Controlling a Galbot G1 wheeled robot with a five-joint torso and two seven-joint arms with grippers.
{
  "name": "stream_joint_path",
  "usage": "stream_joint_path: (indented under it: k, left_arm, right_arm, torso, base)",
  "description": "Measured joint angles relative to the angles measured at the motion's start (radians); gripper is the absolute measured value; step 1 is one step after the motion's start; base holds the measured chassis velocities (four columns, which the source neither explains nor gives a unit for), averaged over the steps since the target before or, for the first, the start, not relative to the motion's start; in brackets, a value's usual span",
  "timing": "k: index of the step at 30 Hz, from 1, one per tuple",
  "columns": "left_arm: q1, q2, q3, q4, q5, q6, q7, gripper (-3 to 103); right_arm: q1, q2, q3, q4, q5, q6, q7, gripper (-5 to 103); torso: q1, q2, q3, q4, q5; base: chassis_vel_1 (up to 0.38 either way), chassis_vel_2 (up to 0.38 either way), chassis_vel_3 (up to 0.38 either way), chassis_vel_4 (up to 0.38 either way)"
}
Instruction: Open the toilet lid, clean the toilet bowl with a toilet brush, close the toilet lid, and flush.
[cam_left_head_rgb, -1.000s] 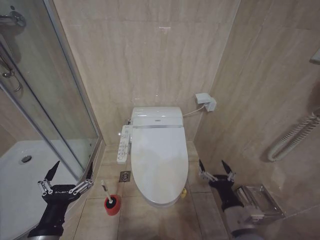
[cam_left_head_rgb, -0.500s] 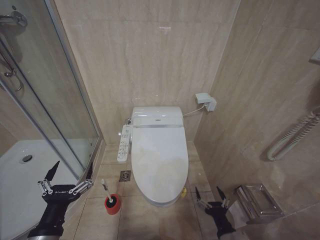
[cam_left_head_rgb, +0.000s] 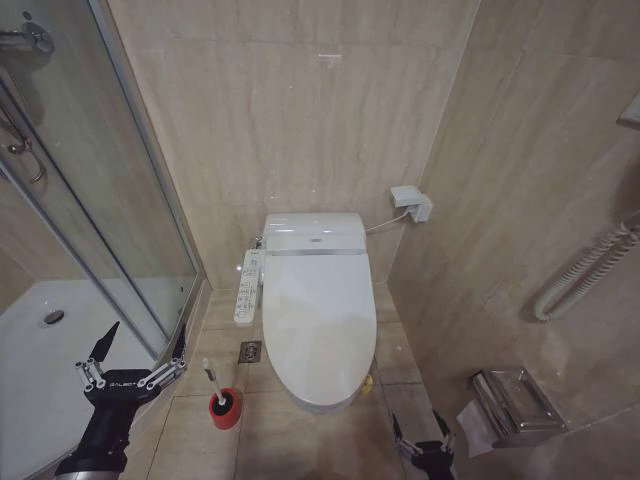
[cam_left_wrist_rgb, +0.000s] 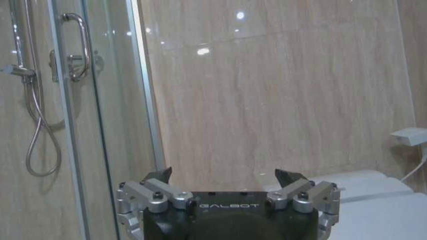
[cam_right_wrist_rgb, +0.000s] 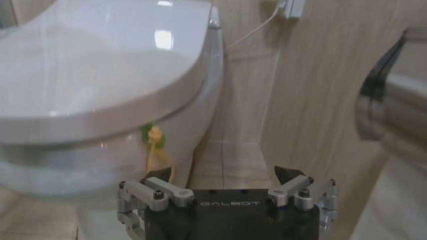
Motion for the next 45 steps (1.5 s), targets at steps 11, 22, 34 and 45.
stream_joint_path:
  k: [11, 22, 34, 45]
  left_arm:
    - [0.000, 0.000, 0.000, 0.000, 0.000, 0.000, 0.000, 100]
    - [0.000, 0.000, 0.000, 0.000, 0.000, 0.000, 0.000, 100]
    - [0.000, 0.000, 0.000, 0.000, 0.000, 0.000, 0.000, 100]
    - [0.000, 0.000, 0.000, 0.000, 0.000, 0.000, 0.000, 100]
  right_arm:
    - [0.165, 0.020, -0.056, -0.166, -0.020, -0.004, 0.000, 100]
    - [0.265, 0.034, -0.077, -0.289, -0.033, 0.010, -0.022, 100]
    - [0.346, 0.056, -0.094, -0.365, -0.051, 0.024, -0.021, 100]
    - [0.322, 0.048, -0.105, -0.312, -0.041, 0.022, -0.030, 100]
  torso:
    - [0.000, 0.000, 0.000, -0.0001, -0.0001]
    - [0.000, 0.000, 0.000, 0.0000, -0.0002]
    - [0.000, 0.000, 0.000, 0.0000, -0.0001]
    - [0.000, 0.000, 0.000, -0.0004, -0.0005]
  base:
    - [0.000, 0.000, 0.000, 0.000]
    - [0.000, 0.000, 0.000, 0.000]
    - [0.000, 0.000, 0.000, 0.000]
    - [0.000, 0.000, 0.000, 0.000]
